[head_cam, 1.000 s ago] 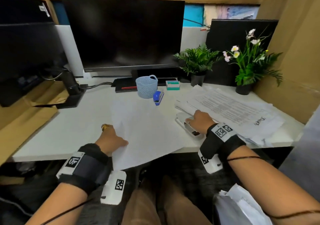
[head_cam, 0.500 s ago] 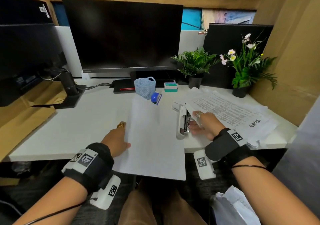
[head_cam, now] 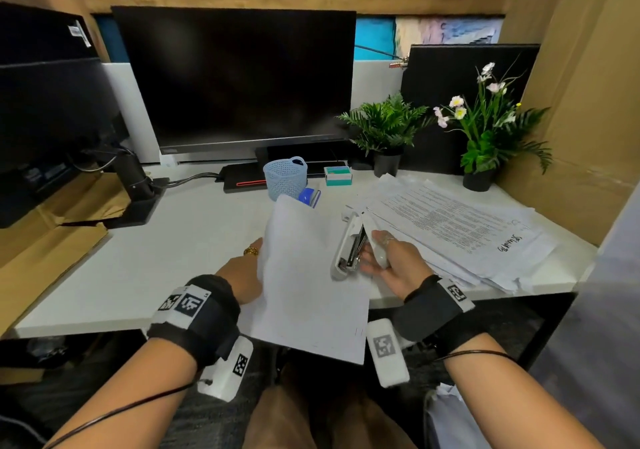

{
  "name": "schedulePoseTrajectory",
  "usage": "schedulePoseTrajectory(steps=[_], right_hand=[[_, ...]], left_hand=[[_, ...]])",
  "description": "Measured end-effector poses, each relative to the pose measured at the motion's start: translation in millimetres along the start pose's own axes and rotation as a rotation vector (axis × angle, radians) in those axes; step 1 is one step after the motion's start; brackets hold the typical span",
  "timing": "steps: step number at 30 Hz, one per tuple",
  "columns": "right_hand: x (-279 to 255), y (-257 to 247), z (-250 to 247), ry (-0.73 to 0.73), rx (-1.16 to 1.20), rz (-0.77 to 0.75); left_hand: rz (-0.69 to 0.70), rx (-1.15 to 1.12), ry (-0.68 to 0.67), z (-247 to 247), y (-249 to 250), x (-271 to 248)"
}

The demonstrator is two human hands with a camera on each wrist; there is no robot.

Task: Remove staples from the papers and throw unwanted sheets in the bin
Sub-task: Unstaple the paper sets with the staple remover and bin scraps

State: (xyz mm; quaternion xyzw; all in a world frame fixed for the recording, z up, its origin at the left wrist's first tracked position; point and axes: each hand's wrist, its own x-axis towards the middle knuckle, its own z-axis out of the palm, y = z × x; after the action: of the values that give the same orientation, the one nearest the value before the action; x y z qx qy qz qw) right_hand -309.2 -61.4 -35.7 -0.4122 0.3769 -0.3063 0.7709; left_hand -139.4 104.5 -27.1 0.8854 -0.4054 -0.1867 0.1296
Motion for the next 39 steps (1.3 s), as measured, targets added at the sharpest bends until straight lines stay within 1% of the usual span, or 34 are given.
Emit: schedulePoseTrajectory(steps=[3,6,9,11,12,14,16,17,19,22,24,27,30,32,35,39], right_hand=[[-3.5,7.3,12.8,0.016,-0.156,0.009],[-3.3,16.5,20.9,-0.011,-0.193,0.049],[-6.7,15.3,24.4,-0.010,-0.132,0.092],[-8.5,10.7,22.7,-0.038,-0.074,0.163],[-7.9,9.0,20.8,-0.051,-0.020,0.196],[-12.3,5.5,20.8,-0.074,0.130,0.205],[-17.1,3.7,23.8,-0.116,0.232,0.188],[-19.6,2.2,26.0,-0.140,0.249,0.173],[-26.7,1.4,29.8,-0.192,0.270,0.139],[-36.4,0.8,34.1,-0.298,0.333,0.080],[-39.9,2.1,38.0,-0.340,0.320,-0.006],[-45.9,-0.2,45.7,-0.344,0.268,-0.169],[-50.6,-4.4,50.6,-0.371,0.208,-0.258],[-52.2,-5.6,52.6,-0.316,0.147,-0.312],[-54.4,-5.5,52.6,-0.159,0.147,-0.416],[-58.8,-1.7,46.0,-0.066,0.138,-0.514]], left_hand=[[-0.022,-0.004,0.076,10.4,0.7,4.5],[-0.075,-0.070,0.140,16.2,-7.0,10.7],[-0.122,-0.086,0.203,13.4,-24.0,13.5],[-0.131,-0.091,0.219,10.1,-35.5,12.4],[-0.111,-0.083,0.230,8.4,-39.7,11.0],[-0.028,-0.067,0.267,5.8,-44.6,6.5],[0.041,0.034,0.337,2.4,-46.1,1.2],[0.062,0.096,0.377,-0.4,-46.1,-1.5],[0.084,0.136,0.430,-7.7,-43.8,-6.7],[0.096,0.075,0.478,-19.3,-33.7,-16.9],[0.133,0.012,0.510,-23.9,-23.7,-23.7],[0.212,-0.067,0.491,-26.2,-5.2,-32.3],[0.289,-0.185,0.461,-24.2,12.6,-39.9],[0.321,-0.303,0.445,-23.0,22.7,-45.2],[0.343,-0.420,0.425,-21.1,34.6,-50.6],[0.361,-0.561,0.340,-18.6,46.2,-57.4]])
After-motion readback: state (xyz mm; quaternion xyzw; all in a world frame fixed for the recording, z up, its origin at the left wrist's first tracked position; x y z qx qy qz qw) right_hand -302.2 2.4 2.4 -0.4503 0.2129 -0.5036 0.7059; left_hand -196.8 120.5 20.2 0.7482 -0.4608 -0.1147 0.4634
